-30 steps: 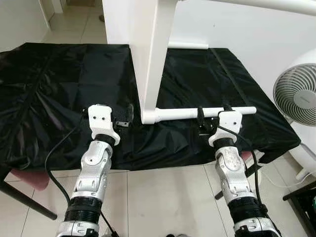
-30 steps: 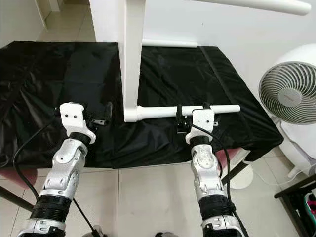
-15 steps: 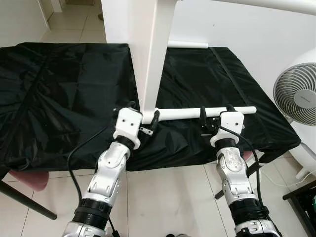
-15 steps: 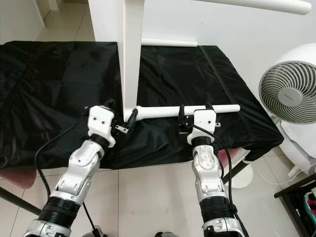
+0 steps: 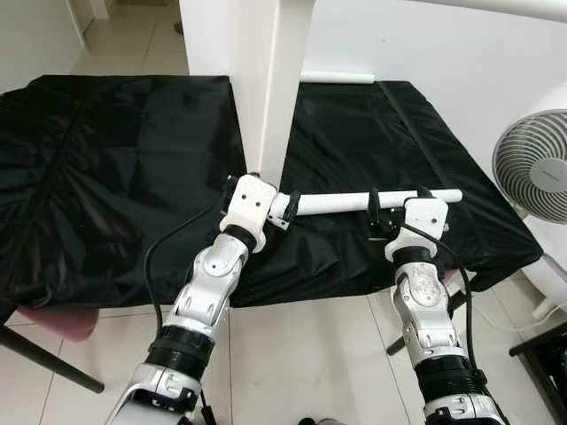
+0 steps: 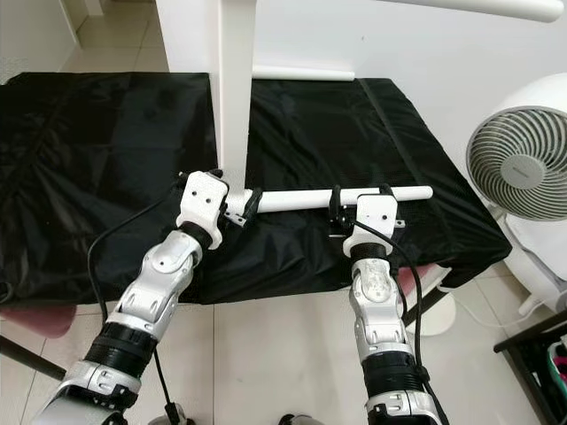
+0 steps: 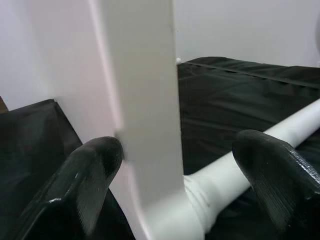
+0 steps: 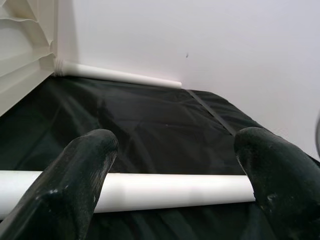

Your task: Building children table

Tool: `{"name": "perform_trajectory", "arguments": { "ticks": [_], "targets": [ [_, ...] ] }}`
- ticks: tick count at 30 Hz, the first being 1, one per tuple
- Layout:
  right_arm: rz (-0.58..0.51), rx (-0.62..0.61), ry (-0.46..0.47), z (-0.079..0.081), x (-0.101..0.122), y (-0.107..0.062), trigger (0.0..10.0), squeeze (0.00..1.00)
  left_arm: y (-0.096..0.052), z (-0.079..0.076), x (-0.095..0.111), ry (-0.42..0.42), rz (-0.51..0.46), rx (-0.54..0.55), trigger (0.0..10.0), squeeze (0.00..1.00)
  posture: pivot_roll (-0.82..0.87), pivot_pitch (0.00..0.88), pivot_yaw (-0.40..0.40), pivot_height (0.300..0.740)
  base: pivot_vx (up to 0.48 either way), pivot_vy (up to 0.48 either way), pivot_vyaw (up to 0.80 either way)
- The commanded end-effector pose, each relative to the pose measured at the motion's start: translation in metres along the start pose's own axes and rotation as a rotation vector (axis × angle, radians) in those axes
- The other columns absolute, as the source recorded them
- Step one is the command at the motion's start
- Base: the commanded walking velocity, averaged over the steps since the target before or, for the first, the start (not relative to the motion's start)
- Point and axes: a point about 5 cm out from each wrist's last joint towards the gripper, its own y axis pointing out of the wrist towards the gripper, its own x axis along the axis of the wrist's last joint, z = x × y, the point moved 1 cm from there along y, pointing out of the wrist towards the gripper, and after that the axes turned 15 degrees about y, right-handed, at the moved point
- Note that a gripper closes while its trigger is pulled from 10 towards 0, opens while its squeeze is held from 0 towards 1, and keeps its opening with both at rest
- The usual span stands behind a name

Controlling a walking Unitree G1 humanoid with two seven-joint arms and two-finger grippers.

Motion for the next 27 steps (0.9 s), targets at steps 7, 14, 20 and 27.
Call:
{"name": "perform_trajectory", "arguments": {
  "ticks": [7, 14, 20, 27],
  "targets": [
    [0.005, -0.022, -0.017, -0.004, 0.002, 0.001, 10.0, 0.0, 0.013, 0.002, 0.003, -0.037, 0.044, 0.057, 10.0, 0.0, 0.08, 0.083, -0.022, 0.74, 0.0, 0.0, 0.0],
    [0.006, -0.029, -0.022, -0.005, 0.003, 0.003, 10.0, 0.0, 0.022, -0.002, 0.009, -0.079, 0.074, 0.082, 10.0, 0.0, 0.07, 0.08, -0.024, 0.74, 0.0, 0.0, 0.0],
    [0.01, -0.026, -0.024, -0.004, 0.003, 0.004, 10.0, 0.0, 0.034, -0.005, 0.023, -0.127, 0.096, 0.139, 10.0, 0.0, 0.07, 0.081, -0.024, 0.74, 0.0, 0.0, 0.0],
    [0.011, -0.028, -0.02, -0.001, 0.006, 0.006, 10.0, 0.0, 0.046, -0.005, 0.045, -0.187, 0.13, 0.24, 10.0, 0.0, 0.07, 0.104, -0.028, 0.74, 0.0, 0.0, 0.0]
  ]
}}
